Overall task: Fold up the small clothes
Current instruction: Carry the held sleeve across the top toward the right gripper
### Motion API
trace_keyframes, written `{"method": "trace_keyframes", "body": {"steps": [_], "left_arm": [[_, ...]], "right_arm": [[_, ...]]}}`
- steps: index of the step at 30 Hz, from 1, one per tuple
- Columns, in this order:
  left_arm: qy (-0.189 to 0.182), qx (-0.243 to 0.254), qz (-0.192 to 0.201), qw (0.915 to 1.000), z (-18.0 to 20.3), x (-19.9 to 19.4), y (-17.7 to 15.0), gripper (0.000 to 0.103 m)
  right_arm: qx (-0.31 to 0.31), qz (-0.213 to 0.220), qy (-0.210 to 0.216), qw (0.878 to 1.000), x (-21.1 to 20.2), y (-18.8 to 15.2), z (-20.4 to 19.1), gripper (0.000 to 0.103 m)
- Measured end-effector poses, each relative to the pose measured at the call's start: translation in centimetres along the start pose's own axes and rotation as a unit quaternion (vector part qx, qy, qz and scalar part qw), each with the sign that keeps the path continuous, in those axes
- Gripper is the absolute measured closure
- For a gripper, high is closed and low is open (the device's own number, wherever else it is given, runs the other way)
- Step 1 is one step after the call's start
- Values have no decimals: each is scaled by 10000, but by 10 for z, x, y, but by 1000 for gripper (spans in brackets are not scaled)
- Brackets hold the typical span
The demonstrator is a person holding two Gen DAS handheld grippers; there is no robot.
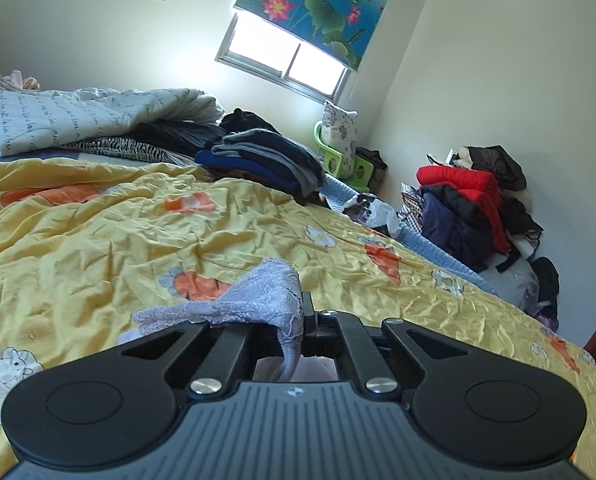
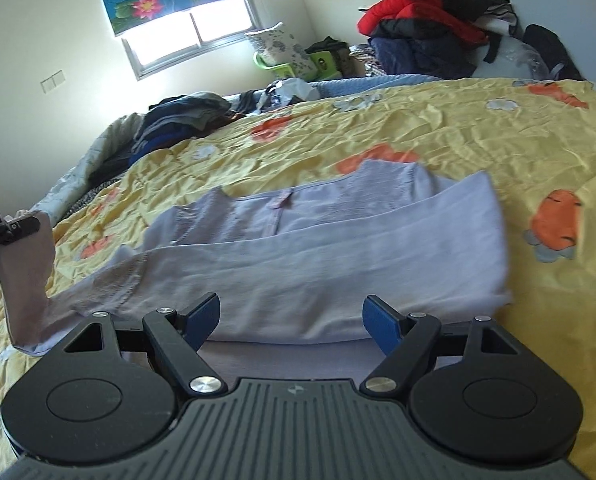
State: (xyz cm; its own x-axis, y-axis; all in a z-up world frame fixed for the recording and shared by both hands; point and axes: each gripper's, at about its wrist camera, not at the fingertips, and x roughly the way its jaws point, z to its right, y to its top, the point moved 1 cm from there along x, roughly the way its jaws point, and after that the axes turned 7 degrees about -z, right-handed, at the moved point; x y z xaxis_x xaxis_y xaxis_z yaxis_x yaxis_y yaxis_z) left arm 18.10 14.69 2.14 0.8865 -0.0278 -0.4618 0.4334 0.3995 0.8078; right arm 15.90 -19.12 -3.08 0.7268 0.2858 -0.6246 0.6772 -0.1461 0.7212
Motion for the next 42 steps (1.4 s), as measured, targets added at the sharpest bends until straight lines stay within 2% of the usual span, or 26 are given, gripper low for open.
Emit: {"method": "trace_keyframes", "body": {"steps": [8,19,26,42], "left_arm": [[-155,342,-170,9992,27,10,-1,100],[-599,783,-574,9935,94,38,-19,100],[-847,1093,-842,9868,137,53,-36,100],[-1215,1763,-1119,9704,220,66,-62,100]], "right_arm": [[132,34,-144,9998,-7,-4,22,22],[135,92,-238,9996,-20,-10,35,22],[7,83,-391,9992,-27,-14,43,21],[134,41,-477,9988,-36,-29,63,21]]}}
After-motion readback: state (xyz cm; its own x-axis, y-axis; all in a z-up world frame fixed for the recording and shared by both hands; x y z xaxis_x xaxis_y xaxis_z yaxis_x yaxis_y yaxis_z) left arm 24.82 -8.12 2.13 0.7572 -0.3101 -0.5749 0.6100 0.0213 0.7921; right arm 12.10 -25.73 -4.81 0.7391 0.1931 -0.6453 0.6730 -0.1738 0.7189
